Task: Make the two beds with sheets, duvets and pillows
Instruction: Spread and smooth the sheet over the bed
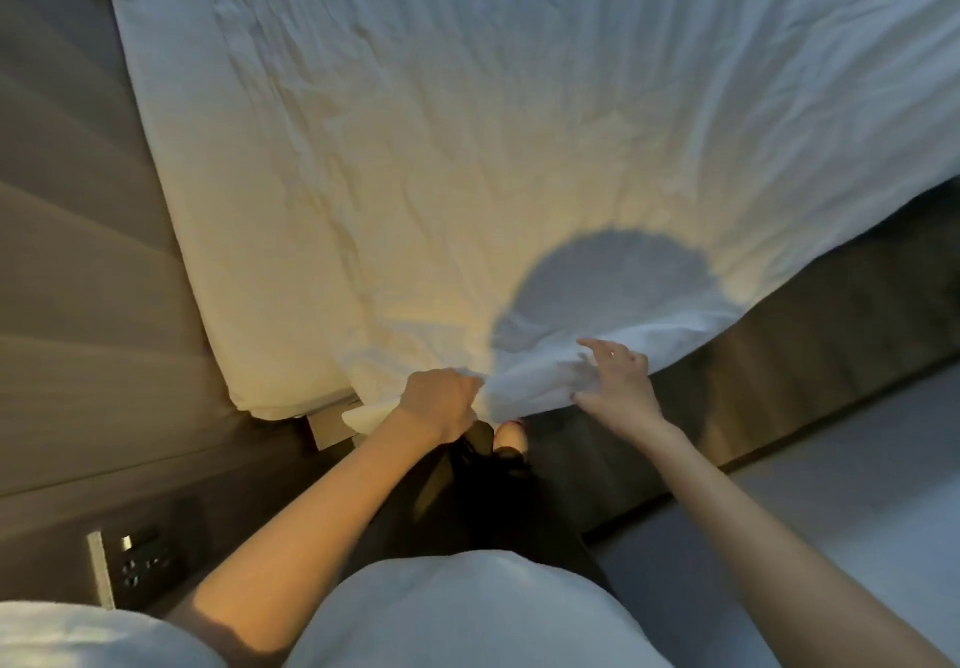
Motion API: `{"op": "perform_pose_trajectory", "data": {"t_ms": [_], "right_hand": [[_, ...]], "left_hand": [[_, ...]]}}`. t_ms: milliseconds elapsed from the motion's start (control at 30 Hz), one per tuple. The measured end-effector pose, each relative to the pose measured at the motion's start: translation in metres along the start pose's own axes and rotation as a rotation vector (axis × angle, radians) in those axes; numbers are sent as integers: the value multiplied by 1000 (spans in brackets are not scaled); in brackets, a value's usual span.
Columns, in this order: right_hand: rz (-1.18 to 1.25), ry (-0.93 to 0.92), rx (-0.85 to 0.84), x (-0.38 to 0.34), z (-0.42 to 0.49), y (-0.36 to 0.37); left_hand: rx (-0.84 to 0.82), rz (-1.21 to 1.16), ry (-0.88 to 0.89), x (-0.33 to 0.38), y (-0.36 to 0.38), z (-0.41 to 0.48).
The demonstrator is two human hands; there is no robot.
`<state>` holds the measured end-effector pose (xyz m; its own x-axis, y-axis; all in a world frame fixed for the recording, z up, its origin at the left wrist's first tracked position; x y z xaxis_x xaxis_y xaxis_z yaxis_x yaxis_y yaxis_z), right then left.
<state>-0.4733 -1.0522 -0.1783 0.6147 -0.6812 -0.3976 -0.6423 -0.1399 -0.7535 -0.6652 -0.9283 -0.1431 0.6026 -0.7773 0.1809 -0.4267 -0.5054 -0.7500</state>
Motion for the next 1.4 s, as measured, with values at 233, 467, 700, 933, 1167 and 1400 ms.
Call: {"op": "perform_pose_trajectory", "data": {"t_ms": [233,467,700,933,1167,1400], "right_hand": [[-165,-93,74,-4,14,-22],[-165,-199,306,-30,34,-63],[-59,-415,336,-79,66,-101],[-68,-488,458,-155,126,-161],[102,-651,518,-272,210,-223],[214,-702,519,-318,322,-234]], "left_hand": [[224,-18,-62,-31,-56,-3],[265,-46,-217,-64,-79,-13],[376,-180,-394,-119,-101,-4],[502,-254,-509,-187,-189,23],[649,-312,-649,-269,-274,33],[715,-319,-743,-331,-323,98]]}}
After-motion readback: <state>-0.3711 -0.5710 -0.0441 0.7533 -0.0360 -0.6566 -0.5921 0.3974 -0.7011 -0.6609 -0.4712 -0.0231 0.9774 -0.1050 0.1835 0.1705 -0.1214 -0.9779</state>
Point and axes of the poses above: each hand's wrist, its own z-axis towards the middle knuckle, its own y-axis out of the palm, x = y × z, the point moved 2 cm from there along z, towards the middle knuckle, and after that the axes turned 4 degrees about x, right-handed, at the moved point
